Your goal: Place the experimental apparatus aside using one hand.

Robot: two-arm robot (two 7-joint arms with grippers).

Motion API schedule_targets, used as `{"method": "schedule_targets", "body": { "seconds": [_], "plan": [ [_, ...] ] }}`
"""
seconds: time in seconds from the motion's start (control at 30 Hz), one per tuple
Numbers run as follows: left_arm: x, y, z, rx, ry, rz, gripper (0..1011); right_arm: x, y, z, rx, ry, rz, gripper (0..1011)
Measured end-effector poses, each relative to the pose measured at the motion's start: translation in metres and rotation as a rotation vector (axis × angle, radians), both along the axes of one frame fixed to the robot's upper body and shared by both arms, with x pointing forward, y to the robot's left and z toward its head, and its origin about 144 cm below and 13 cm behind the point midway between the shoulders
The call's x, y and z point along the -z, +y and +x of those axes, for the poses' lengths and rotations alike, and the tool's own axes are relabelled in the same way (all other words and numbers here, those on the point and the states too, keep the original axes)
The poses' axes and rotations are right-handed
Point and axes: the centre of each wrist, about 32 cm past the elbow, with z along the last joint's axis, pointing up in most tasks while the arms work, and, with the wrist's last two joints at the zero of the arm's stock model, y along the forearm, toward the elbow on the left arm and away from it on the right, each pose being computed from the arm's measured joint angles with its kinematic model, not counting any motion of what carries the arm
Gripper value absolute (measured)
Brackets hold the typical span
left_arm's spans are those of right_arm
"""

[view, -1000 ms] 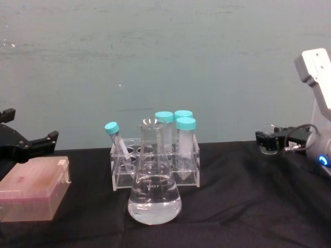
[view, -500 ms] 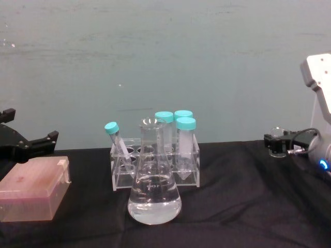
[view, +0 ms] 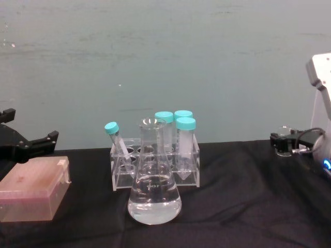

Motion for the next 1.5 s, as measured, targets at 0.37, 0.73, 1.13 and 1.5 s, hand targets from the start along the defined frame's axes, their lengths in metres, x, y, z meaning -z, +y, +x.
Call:
{"method": "schedule_targets", "body": {
  "seconds": [0.37, 0.73, 1.13, 1.5],
  "plan": [
    [0.0000, 0.0000, 0.0000, 0.000, 0.000, 0.000, 1000, -0.0015, -0.0041, -0.0012, 0.033, -0.004, 0.003, 461],
    [0.0000, 0.0000, 0.0000, 0.000, 0.000, 0.000, 1000, -0.0015, -0.0057, -0.0009, 0.041, 0.000, 0.010, 461],
    [0.0000, 0.0000, 0.0000, 0.000, 0.000, 0.000, 1000, 0.0001, -0.0056, -0.0007, 0.028, 0.009, 0.014, 461],
    [0.0000, 0.0000, 0.0000, 0.000, 0.000, 0.000, 1000, 0.0006, -0.0048, 0.0005, 0.016, 0.008, -0.004, 461]
  ]
}}
